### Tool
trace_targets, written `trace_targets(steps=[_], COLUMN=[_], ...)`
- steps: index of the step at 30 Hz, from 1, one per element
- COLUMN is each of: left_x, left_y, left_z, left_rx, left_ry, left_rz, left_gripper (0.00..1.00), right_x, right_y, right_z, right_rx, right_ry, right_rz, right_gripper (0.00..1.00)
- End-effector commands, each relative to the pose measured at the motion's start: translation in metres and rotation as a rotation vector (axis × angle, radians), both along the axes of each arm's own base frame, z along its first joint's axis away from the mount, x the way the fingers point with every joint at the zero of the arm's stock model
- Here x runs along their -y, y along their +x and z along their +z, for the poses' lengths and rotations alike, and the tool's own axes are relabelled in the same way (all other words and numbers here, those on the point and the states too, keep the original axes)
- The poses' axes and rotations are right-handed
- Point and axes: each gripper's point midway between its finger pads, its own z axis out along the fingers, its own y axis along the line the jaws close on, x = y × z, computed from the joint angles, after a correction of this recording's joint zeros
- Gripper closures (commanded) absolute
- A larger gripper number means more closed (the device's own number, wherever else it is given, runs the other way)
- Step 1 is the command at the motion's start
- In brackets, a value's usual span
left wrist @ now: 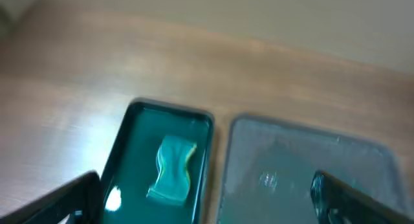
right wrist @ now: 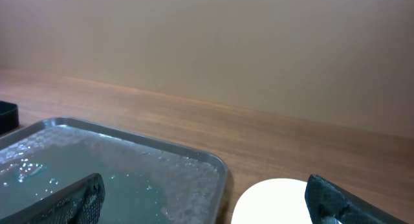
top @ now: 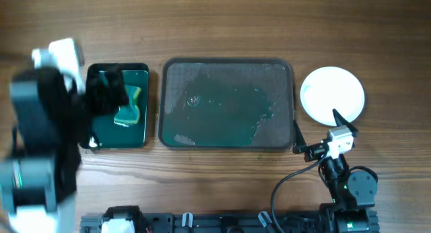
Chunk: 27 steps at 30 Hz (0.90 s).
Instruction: Clean dirty plates on tray and stack at the side
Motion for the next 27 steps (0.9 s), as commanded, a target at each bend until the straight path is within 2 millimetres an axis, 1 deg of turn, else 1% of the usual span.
trace_targets(steps=[1,2,3,4,5,6,7,8,10,11,15,16,19,20,27], left_x=[0.006,0.019,0.025,0.029,0.031,0.032,0.035,0.037,0.038,0.038,0.038,0.038,0.038,0.038,0.036], left_y=[-0.014,-0.014,-0.017,-0.022,-0.027,-0.031,-0.035,-0.038,-0.041,-0.042,-0.04,-0.04,-0.035,-0.035,-0.034], left_z=[-0.004,-0.007,-0.013,-0.028,-0.053,-0.072,-0.098,-0.113,-0.137,-0.144,-0.168,-0.171,-0.173,-0.177,-0.177], left_rx=[0.262,0.385,0.461,0.518,0.548,0.557,0.557,0.552,0.555,0.556,0.525,0.521,0.57,0.567,0.564], left_ry=[0.091,0.147,0.167,0.172,0.174,0.173,0.169,0.167,0.166,0.166,0.169,0.168,0.175,0.174,0.179], left_rz=[-0.08,-0.183,-0.222,-0.237,-0.243,-0.25,-0.261,-0.267,-0.274,-0.274,-0.278,-0.278,-0.274,-0.274,-0.259], left_gripper=[0.0,0.0,0.0,0.0,0.0,0.0,0.0,0.0,0.0,0.0,0.0,0.0,0.0,0.0,0.0], right_x=[0.001,0.001,0.001,0.001,0.001,0.001,0.001,0.001,0.001,0.001,0.001,0.001,0.001,0.001,0.001], right_y=[0.0,0.0,0.0,0.0,0.0,0.0,0.0,0.0,0.0,0.0,0.0,0.0,0.0,0.0,0.0], right_z=[0.001,0.001,0.001,0.001,0.001,0.001,0.001,0.001,0.001,0.001,0.001,0.001,0.001,0.001,0.001], right_rx=[0.001,0.001,0.001,0.002,0.001,0.001,0.001,0.001,0.001,0.001,0.001,0.001,0.001,0.001,0.001], right_ry=[0.015,0.014,0.015,0.014,0.015,0.015,0.015,0.014,0.015,0.015,0.015,0.015,0.015,0.015,0.015], right_rz=[-0.01,-0.01,-0.01,-0.01,-0.01,-0.01,-0.01,-0.01,-0.01,-0.01,-0.01,-0.01,-0.01,-0.01,-0.01], right_gripper=[0.0,0.0,0.0,0.0,0.0,0.0,0.0,0.0,0.0,0.0,0.0,0.0,0.0,0.0,0.0])
